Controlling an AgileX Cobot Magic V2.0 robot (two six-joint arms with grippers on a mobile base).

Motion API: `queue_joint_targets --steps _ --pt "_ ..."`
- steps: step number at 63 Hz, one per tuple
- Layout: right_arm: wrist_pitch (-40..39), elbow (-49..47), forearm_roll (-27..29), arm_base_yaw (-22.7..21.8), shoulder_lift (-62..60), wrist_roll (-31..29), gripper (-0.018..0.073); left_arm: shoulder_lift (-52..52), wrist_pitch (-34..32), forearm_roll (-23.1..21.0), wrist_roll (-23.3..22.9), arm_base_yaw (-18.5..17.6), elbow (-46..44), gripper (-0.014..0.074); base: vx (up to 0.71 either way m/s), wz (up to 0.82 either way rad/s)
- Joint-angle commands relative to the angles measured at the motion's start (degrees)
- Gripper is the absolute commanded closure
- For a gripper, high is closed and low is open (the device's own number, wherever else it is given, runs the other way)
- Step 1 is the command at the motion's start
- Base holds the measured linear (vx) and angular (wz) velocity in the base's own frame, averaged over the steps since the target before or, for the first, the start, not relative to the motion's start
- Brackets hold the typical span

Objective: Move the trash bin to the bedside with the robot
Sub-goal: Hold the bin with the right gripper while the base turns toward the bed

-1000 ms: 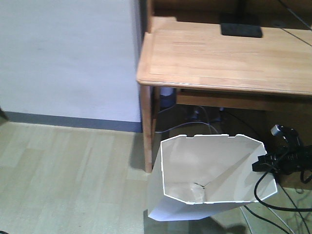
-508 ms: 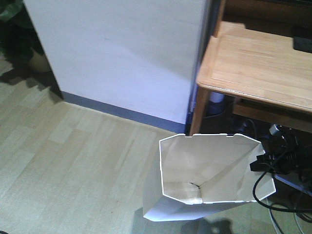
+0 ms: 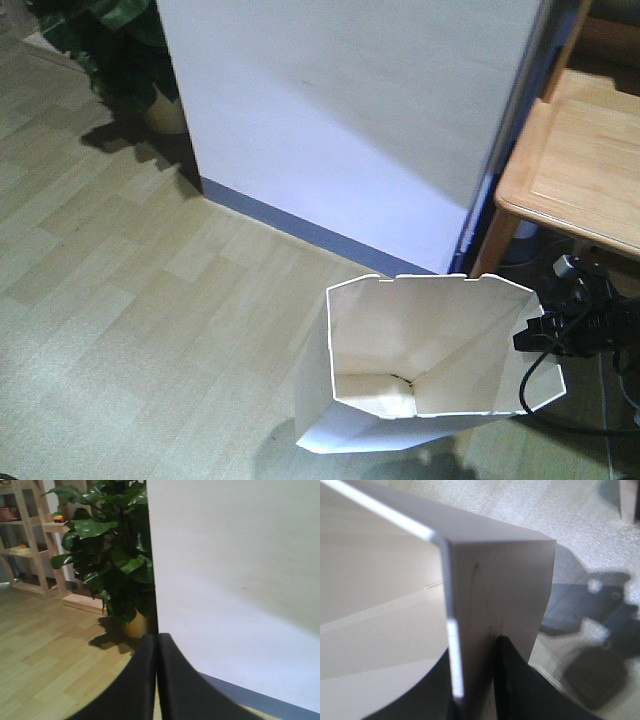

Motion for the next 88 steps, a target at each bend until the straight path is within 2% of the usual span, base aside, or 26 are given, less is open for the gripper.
queue_joint_targets --steps 1,40,88 --pt "13.8 -0.4 3.5 -0.1 -3.7 0.8 0.0564 -0.3 -4.2 -0.1 -0.3 -0.3 -1.4 0.0603 0.07 0.28" --pt "13.8 -0.4 3.5 -0.1 -3.7 0.8 0.0564 -0.3 -4.2 -0.1 -0.3 -0.3 -1.4 0.0603 0.06 0.29" --pt "13.8 -0.4 3.5 -0.1 -3.7 0.8 0.0564 -0.3 -4.2 -0.1 -0.3 -0.3 -1.4 0.0603 0.08 0.53"
